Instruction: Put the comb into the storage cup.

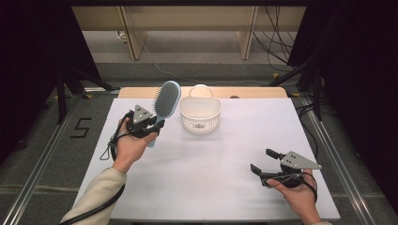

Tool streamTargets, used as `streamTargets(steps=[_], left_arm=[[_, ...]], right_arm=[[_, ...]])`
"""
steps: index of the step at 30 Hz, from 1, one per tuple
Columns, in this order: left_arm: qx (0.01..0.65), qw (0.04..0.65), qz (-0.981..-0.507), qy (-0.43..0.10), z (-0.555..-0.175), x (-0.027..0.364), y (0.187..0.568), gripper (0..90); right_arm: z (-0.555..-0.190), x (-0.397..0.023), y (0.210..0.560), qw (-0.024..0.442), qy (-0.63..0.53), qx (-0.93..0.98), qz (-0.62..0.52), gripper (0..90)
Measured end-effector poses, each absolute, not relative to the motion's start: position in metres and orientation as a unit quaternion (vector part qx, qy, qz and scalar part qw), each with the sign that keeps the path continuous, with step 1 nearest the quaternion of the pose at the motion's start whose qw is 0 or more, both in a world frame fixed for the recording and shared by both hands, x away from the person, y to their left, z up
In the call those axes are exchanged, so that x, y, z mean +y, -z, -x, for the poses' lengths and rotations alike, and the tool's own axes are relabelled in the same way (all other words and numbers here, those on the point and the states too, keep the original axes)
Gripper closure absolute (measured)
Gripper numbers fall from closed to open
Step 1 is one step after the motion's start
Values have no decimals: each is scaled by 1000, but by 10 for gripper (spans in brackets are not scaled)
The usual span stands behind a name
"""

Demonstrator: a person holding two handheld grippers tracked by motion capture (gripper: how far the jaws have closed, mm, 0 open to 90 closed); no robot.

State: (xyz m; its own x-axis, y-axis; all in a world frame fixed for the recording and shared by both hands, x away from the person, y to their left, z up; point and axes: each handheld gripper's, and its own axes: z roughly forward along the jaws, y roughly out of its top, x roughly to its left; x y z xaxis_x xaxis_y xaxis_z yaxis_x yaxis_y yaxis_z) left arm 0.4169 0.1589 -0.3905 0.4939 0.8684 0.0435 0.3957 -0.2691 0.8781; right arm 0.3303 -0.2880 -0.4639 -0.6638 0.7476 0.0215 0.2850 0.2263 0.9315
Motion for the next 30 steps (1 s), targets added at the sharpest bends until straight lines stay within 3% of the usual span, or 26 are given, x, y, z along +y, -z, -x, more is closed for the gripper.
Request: streamTargets(steps=[30], left_arm=[[415,445,-744,-276,-423,151,380,701]], right_arm=[[-330,-289,464,224,-517,750,-345,157]])
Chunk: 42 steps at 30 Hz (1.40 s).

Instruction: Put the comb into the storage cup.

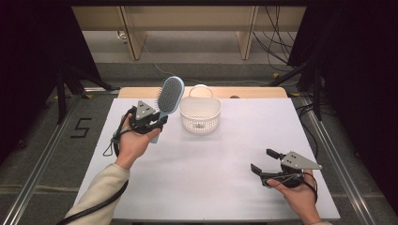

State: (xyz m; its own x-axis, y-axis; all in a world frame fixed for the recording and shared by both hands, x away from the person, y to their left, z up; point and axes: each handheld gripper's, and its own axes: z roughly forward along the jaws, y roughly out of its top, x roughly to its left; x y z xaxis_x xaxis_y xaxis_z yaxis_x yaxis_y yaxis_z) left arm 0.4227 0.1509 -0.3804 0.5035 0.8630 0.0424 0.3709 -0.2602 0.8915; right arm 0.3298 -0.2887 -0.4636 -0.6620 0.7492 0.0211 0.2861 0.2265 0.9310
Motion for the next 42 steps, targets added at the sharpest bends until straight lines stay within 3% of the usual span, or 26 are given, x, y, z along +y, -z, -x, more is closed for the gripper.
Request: streamTargets(steps=[42], left_arm=[[410,461,-737,-274,-437,139,376,701]], right_arm=[[-330,-289,464,222,-519,749,-345,157]])
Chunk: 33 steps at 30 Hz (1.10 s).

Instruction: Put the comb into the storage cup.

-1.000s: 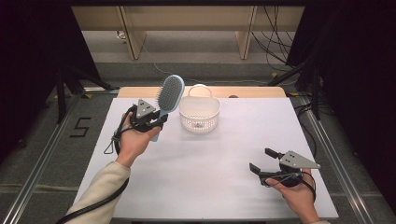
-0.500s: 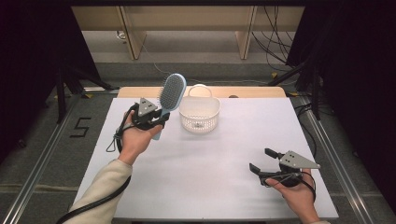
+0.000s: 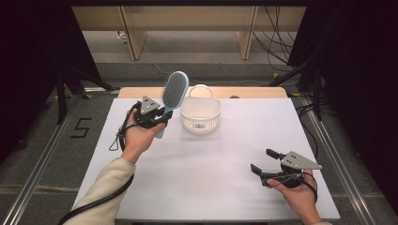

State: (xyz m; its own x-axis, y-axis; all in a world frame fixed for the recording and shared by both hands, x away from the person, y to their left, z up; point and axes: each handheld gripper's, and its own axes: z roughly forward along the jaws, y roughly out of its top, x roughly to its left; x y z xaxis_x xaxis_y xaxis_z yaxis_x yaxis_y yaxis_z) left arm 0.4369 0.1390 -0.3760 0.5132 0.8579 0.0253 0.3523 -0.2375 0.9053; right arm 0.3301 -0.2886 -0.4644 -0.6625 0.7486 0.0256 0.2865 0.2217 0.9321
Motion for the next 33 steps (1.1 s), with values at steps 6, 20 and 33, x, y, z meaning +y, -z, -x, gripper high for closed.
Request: streamTargets(steps=[6,20,33], left_arm=[[409,465,-736,-274,-439,137,375,701],[409,467,-735,-274,-443,133,376,701],[408,471,-734,-271,-447,128,375,701]], right_arm=[[-330,-289,464,222,-519,749,-346,157],[-330,-289,464,219,-520,749,-347,158],[-330,-289,464,220,-521,748,-347,157]])
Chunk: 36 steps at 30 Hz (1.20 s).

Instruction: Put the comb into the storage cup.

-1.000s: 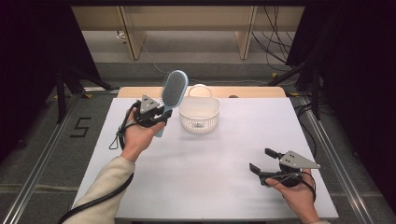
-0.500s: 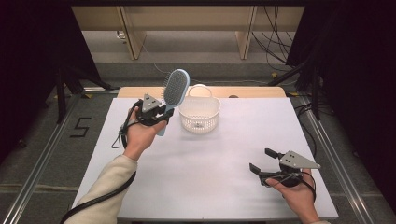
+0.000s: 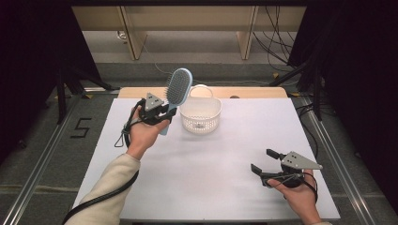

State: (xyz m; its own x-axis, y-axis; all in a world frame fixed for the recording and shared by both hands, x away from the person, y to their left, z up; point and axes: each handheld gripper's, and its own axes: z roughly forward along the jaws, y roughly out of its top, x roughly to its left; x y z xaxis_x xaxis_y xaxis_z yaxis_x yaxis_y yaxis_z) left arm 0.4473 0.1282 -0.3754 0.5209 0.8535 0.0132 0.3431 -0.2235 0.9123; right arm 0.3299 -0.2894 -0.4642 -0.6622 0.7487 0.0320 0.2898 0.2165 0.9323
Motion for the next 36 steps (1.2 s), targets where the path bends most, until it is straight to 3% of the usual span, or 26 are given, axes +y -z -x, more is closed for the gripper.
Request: streamTargets(steps=[36], left_arm=[[399,478,-735,-269,-456,115,371,701]], right_arm=[[-329,-290,464,221,-522,747,-348,157]])
